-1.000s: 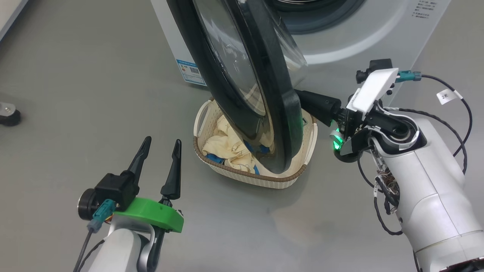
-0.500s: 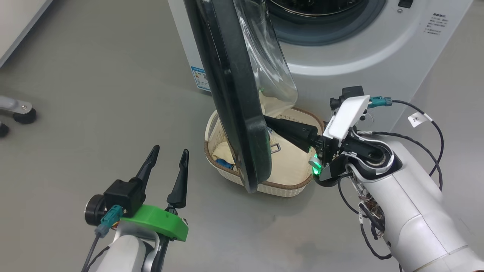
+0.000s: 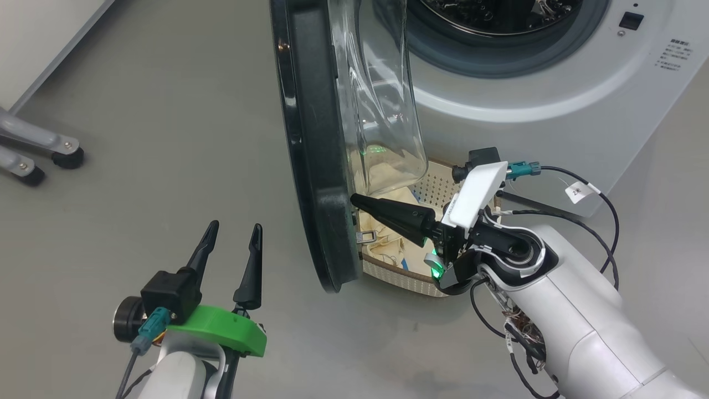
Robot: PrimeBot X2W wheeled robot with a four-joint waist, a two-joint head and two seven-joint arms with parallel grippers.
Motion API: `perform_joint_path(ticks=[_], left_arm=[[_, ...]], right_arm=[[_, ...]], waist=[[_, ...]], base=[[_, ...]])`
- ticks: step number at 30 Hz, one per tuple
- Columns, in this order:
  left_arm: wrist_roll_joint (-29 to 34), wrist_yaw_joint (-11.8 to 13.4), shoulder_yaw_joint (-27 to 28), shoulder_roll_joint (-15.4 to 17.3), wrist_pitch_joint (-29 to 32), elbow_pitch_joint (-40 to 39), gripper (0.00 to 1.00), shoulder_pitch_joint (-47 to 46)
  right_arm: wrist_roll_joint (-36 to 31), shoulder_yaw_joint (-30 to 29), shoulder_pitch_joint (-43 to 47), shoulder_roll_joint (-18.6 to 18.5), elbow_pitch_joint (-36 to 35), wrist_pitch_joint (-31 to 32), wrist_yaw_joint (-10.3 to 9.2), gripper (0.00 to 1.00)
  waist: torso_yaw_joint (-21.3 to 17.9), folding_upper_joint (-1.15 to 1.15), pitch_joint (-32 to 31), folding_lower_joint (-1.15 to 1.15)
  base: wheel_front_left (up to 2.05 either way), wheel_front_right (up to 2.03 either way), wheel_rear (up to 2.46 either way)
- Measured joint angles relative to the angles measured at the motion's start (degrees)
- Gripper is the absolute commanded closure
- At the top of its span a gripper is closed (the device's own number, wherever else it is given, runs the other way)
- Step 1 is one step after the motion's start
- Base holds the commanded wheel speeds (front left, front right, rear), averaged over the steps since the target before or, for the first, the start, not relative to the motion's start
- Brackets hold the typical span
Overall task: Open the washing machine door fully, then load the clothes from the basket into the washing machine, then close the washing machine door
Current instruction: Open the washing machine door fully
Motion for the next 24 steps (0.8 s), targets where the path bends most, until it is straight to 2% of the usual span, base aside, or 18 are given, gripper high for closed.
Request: perform_joint_path(ticks=[16, 24], left_arm=[[0.1, 0.9, 2.3, 0.0, 0.0, -2.2, 0.0, 1.3], [0.1, 1.1, 3.0, 0.0, 0.0, -2.8, 0.0, 1.9]], right_arm=[[3.8, 7.0, -1.6, 0.0, -0.2, -4.8, 0.0, 1.0], [4.3, 7.9, -2.7, 0.0, 0.8, -6.8, 0.0, 1.0]], waist=[[0.6, 0.0, 0.9, 0.0], [0.6, 0.0, 1.3, 0.0]], base=[[0.0, 0.0, 0.0], [0.0, 0.0, 0.0]])
